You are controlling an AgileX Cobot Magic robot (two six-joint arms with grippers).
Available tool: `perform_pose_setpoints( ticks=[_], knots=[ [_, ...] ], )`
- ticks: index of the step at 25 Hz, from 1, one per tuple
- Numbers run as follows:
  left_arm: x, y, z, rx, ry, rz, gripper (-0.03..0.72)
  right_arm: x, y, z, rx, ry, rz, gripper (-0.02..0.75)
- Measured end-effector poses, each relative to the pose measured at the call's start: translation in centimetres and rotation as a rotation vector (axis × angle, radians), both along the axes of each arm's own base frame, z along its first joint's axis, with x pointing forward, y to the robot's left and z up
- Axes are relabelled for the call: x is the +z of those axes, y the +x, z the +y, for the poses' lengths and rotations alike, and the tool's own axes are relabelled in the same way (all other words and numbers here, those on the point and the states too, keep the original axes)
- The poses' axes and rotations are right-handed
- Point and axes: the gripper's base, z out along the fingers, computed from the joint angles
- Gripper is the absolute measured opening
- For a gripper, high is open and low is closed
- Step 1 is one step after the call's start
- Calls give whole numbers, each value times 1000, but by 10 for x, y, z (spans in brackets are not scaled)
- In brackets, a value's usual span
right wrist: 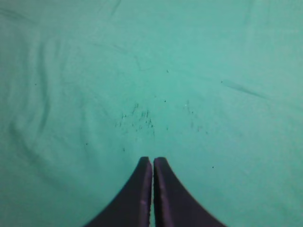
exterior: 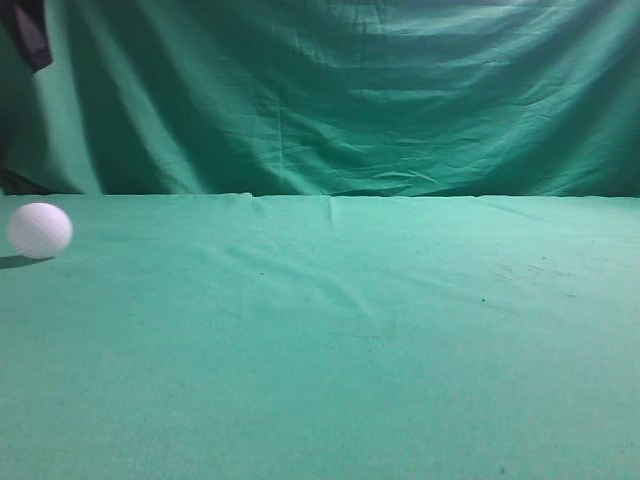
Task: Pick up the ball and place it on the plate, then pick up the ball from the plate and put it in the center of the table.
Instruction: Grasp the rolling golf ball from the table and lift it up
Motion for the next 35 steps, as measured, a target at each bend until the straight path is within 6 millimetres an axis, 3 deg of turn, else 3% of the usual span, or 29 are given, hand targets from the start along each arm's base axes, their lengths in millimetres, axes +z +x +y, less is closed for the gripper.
perform_pose_setpoints(
  ticks=[6,9,13,14,18,26,32,33,34,35],
  knots=[
    [45,-22,-27,-86,-19,-105,529,4,-5,1,32,-11,55,0],
    [77,-45,-31,-105,-63,-183,408,2,-7,1,44,-19,86,0],
    [112,-81,-33,-168,-110,-248,107,1,-10,8,101,-30,99,0],
    [120,-90,-34,-179,-122,-269,63,0,-11,11,127,-34,106,0],
    [137,-126,-32,-196,-149,-336,60,-7,-10,23,200,-85,151,0],
    [121,-196,-23,-207,-154,-410,60,-23,13,52,237,-183,238,0],
    [103,-248,-15,-215,-132,-531,60,-30,49,81,249,-208,298,0],
    [98,-253,-15,-216,-131,-532,60,-32,54,85,249,-213,308,47],
    [95,-259,-14,-215,-131,-542,60,-34,61,90,251,-220,320,47],
    [90,-264,-13,-216,-130,-545,60,-38,68,94,249,-225,333,115]
  ],
)
